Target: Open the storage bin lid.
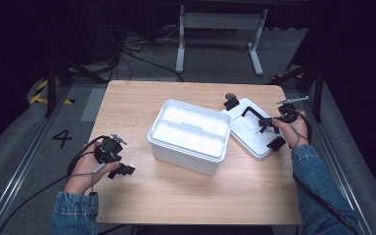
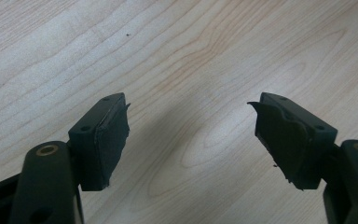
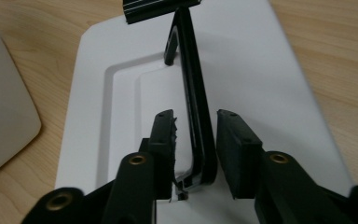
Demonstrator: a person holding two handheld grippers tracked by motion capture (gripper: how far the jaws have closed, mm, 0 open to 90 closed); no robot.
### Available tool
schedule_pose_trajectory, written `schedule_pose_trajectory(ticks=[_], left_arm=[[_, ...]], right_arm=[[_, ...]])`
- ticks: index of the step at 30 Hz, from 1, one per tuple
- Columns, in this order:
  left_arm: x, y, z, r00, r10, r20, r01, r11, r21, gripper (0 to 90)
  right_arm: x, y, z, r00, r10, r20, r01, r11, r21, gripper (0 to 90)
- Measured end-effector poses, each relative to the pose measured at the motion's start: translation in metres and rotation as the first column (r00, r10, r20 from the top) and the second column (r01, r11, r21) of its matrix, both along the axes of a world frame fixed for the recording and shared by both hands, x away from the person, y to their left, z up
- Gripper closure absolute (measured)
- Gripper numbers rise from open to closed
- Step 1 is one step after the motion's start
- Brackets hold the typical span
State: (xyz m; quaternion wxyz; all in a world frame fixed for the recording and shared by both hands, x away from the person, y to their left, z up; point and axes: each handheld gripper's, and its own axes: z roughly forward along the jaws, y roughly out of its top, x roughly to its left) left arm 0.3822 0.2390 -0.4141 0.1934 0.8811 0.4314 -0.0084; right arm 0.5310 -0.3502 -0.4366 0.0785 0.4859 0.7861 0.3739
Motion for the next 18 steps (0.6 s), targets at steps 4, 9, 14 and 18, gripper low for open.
schedule_pose_trajectory(ticks=[4,9,14,18], left_arm=[[0.001,-0.002,0.000,1.0000,-0.005,0.003,0.005,1.0000,0.005,26.4],[0.004,-0.004,0.000,0.9999,-0.010,-0.007,0.010,0.9999,0.005,26.3],[0.003,-0.005,-0.001,0.9999,-0.013,-0.004,0.013,0.9999,0.009,26.3],[0.001,-0.003,0.000,1.0000,-0.008,0.000,0.008,0.9999,0.009,26.3]], right_arm=[[-0.003,-0.003,0.006,0.9990,-0.017,0.042,0.017,1.000,0.001,53.2],[-0.015,-0.005,0.025,0.9938,-0.001,0.111,0.004,1.000,-0.026,48.8],[-0.028,-0.004,0.038,0.9893,0.027,0.144,-0.024,0.999,-0.025,47.0],[-0.044,0.000,0.050,0.9863,0.053,0.156,-0.050,0.999,-0.023,46.3]])
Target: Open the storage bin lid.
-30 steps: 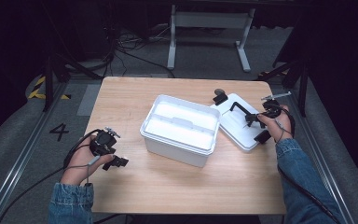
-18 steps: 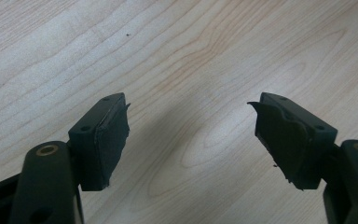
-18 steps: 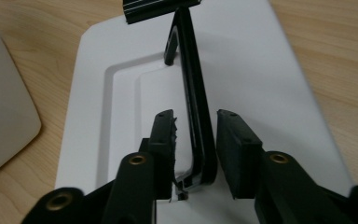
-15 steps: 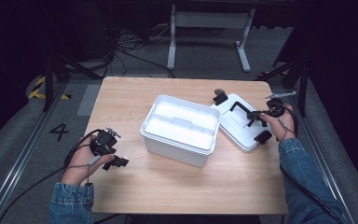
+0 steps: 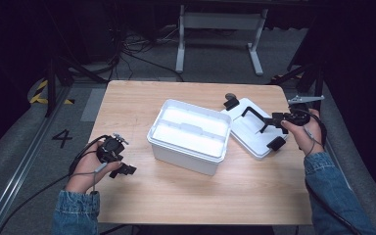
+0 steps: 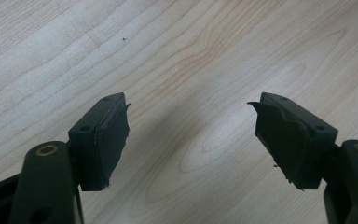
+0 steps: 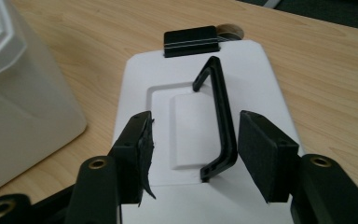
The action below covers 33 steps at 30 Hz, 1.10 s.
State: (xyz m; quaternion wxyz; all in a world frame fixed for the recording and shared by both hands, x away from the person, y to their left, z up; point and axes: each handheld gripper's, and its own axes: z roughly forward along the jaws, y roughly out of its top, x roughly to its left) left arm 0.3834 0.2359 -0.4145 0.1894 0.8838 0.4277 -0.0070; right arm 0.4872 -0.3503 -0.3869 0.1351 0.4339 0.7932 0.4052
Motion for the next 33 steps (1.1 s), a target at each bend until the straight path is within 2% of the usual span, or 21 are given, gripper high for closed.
schedule_pose_trajectory(ticks=[5,12,19,24,28,33], left_arm=[[-0.002,0.002,0.001,0.9999,0.014,-0.005,-0.014,0.9999,0.000,26.3],[0.000,0.002,0.002,1.0000,0.005,0.003,-0.005,1.0000,-0.004,26.3],[-0.001,0.003,0.003,1.0000,0.006,0.004,-0.006,1.0000,-0.008,26.3],[-0.001,0.003,0.002,1.0000,0.003,0.008,-0.003,1.0000,-0.002,26.2],[-0.002,0.002,0.003,1.0000,0.005,-0.001,-0.005,1.0000,-0.004,26.2],[-0.001,0.001,0.002,1.0000,-0.003,0.000,0.003,1.0000,-0.001,26.2]], right_arm=[[-0.012,0.006,0.007,0.9995,0.033,0.001,-0.033,0.999,0.001,46.1],[-0.033,0.019,0.013,0.9950,0.100,-0.004,-0.100,0.995,0.004,45.9],[-0.058,0.032,0.016,0.9836,0.181,0.002,-0.181,0.983,0.024,45.1],[-0.072,0.043,0.013,0.9721,0.234,-0.014,-0.234,0.972,0.015,44.2],[-0.083,0.050,0.010,0.9652,0.261,-0.021,-0.261,0.965,0.016,43.9],[-0.095,0.058,0.004,0.9574,0.286,-0.038,-0.287,0.958,-0.008,43.5]])
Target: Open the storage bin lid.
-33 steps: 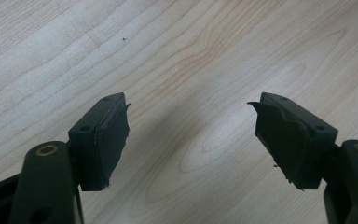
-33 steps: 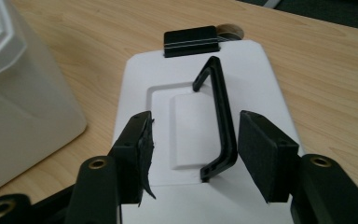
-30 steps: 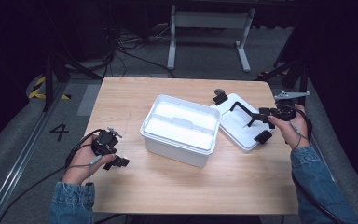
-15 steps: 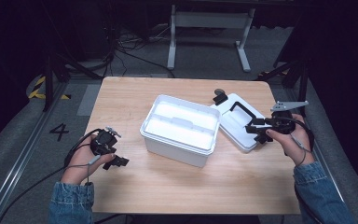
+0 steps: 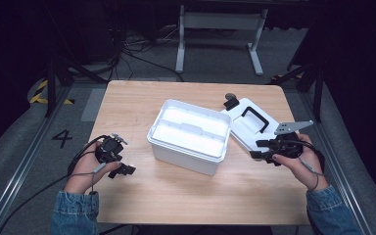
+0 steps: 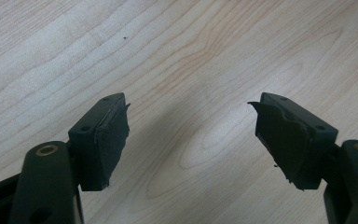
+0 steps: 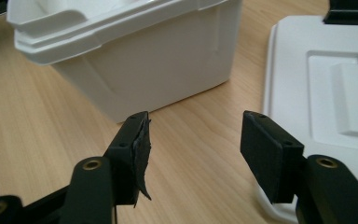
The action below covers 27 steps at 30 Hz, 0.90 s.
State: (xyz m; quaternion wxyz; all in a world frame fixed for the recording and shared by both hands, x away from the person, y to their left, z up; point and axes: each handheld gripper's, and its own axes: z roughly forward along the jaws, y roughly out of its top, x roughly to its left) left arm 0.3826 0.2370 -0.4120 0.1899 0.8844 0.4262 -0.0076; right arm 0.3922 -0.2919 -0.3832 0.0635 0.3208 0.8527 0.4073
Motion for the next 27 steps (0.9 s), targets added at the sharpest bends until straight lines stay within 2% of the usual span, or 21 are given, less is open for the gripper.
schedule_pose_trajectory(ticks=[10,18,24,27], left_arm=[[0.001,-0.002,0.000,0.9999,-0.010,0.003,0.010,0.9999,0.003,26.2],[0.001,-0.002,0.000,0.9999,-0.017,0.001,0.017,0.9999,0.004,26.2],[0.001,-0.003,-0.001,0.9999,-0.013,-0.008,0.013,0.9999,0.003,26.1],[0.002,-0.003,-0.002,0.9998,-0.018,-0.008,0.018,0.9998,0.008,26.0]], right_arm=[[-0.014,0.011,-0.012,0.9993,0.026,-0.027,-0.027,0.999,-0.023,42.6],[-0.021,0.021,-0.027,0.9974,0.047,-0.055,-0.050,0.997,-0.065,42.1],[-0.023,0.030,-0.043,0.9918,0.073,-0.105,-0.083,0.993,-0.090,41.8],[-0.024,0.034,-0.050,0.9886,0.084,-0.125,-0.099,0.988,-0.117,41.8]])
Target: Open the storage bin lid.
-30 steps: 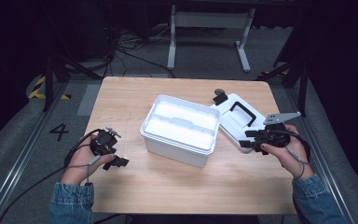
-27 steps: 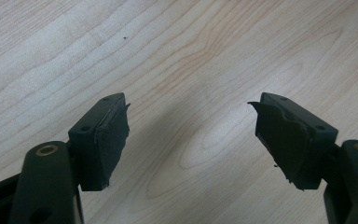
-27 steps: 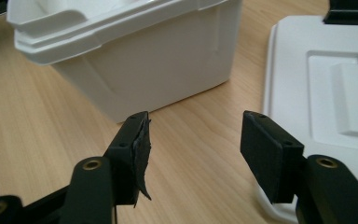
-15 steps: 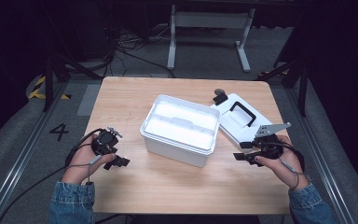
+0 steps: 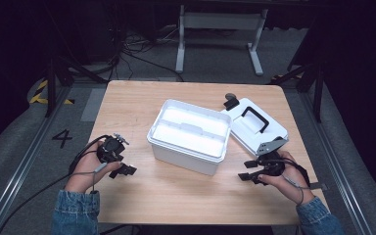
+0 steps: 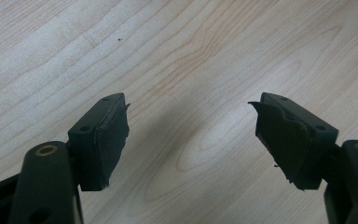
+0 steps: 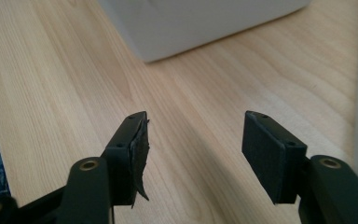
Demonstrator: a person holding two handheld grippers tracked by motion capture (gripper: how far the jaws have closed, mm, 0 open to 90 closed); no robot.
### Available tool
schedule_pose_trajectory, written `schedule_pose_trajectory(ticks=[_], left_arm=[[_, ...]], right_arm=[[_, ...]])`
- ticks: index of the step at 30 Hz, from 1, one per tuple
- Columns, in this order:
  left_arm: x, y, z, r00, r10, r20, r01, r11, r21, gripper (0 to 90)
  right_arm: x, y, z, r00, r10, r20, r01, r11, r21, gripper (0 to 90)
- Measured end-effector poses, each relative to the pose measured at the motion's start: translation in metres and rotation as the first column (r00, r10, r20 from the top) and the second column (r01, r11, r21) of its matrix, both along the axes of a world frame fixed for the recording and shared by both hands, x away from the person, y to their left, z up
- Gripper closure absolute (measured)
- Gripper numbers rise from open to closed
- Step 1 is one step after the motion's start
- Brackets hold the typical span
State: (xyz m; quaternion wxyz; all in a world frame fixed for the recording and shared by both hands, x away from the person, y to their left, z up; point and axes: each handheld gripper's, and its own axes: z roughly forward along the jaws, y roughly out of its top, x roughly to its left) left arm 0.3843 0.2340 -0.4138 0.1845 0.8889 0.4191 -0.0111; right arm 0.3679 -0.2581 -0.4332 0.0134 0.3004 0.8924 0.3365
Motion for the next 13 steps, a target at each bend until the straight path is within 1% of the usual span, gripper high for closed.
schedule_pose_trajectory(ticks=[2,8,13], left_arm=[[0.000,0.000,-0.001,1.0000,0.001,-0.003,-0.001,1.0000,0.001,26.0],[0.000,0.000,-0.001,1.0000,-0.003,-0.003,0.003,1.0000,0.002,25.9],[0.000,0.000,0.000,1.0000,-0.001,0.000,0.001,1.0000,0.000,25.8]], right_arm=[[-0.001,0.003,-0.004,0.9999,0.010,-0.011,-0.010,1.000,-0.020,41.6],[-0.002,0.011,-0.013,0.9990,0.037,-0.024,-0.038,0.997,-0.060,40.7],[-0.003,0.016,-0.017,0.9981,0.054,-0.030,-0.056,0.996,-0.072,40.2]])
